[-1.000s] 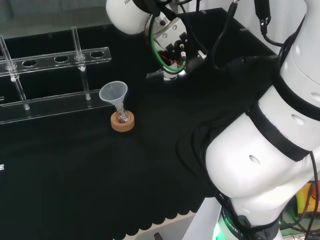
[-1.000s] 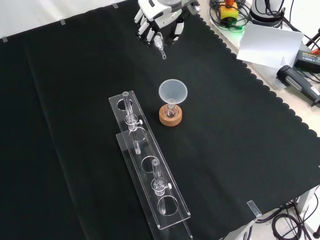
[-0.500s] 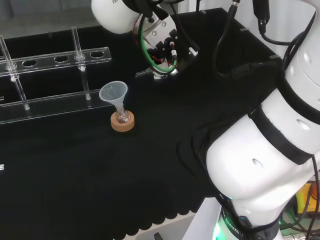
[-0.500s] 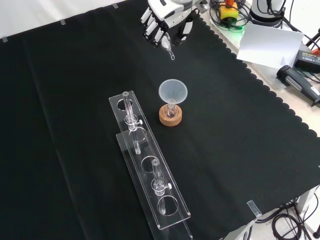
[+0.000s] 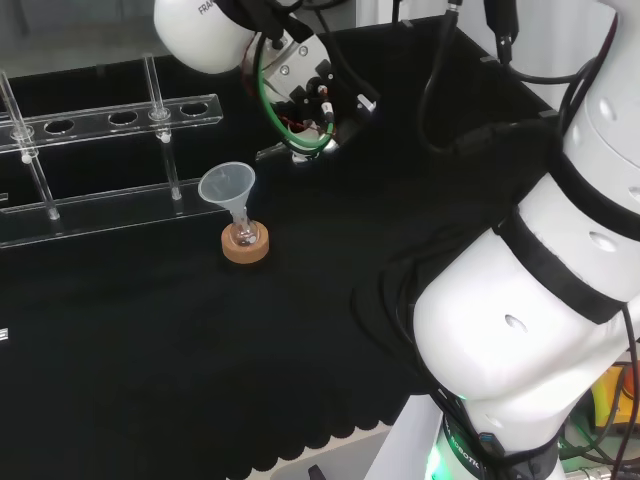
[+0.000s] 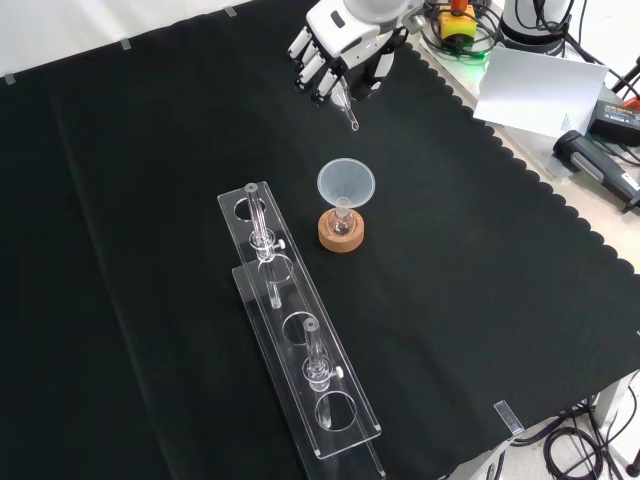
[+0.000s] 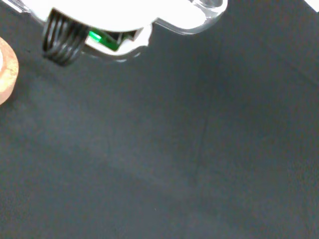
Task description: Pour all the NaCl from the weighing funnel into the round-bottom flask.
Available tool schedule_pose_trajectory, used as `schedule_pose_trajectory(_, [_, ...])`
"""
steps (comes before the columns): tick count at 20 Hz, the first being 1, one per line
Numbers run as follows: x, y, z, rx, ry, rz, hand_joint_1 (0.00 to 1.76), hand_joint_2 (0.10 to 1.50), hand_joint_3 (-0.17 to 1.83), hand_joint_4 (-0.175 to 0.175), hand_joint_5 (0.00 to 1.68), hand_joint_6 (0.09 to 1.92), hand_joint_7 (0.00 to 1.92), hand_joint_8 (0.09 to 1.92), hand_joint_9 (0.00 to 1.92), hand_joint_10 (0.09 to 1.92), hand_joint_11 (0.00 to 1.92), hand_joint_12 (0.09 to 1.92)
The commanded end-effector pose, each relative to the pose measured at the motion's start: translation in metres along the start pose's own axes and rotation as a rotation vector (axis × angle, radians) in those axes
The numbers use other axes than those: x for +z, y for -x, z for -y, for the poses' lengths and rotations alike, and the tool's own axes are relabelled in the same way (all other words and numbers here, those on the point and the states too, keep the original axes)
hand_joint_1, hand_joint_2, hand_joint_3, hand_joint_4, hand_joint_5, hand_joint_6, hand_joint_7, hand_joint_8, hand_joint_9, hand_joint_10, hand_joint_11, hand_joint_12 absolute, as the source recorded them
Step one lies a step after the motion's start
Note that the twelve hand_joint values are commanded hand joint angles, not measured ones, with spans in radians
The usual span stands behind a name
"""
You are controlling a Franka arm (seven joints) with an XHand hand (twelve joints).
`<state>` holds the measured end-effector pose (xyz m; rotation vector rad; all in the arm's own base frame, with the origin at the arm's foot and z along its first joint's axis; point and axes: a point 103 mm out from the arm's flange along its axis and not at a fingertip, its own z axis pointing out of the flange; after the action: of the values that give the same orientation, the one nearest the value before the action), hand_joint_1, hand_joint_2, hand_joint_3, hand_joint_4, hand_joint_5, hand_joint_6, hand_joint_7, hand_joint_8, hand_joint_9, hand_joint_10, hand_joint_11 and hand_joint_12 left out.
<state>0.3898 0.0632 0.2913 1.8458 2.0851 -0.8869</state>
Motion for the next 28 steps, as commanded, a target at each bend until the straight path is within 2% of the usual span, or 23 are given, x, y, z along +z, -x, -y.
schedule_pose_trajectory(1, [-0.006,-0.01,-0.006,-0.019,-0.004,0.026,1.15,0.62,0.63,0.175,1.43,0.37,0.73,0.64,1.1,0.28,0.82,1.08])
schedule_pose_trajectory(14, [-0.009,-0.022,-0.02,-0.04,-0.012,0.093,1.15,0.62,0.63,0.175,1.42,0.38,0.73,0.64,1.1,0.28,0.82,1.08])
schedule_pose_trajectory(28, [-0.012,-0.031,-0.034,-0.037,-0.044,0.163,1.15,0.62,0.63,0.175,1.42,0.39,0.73,0.64,1.1,0.27,0.81,1.08])
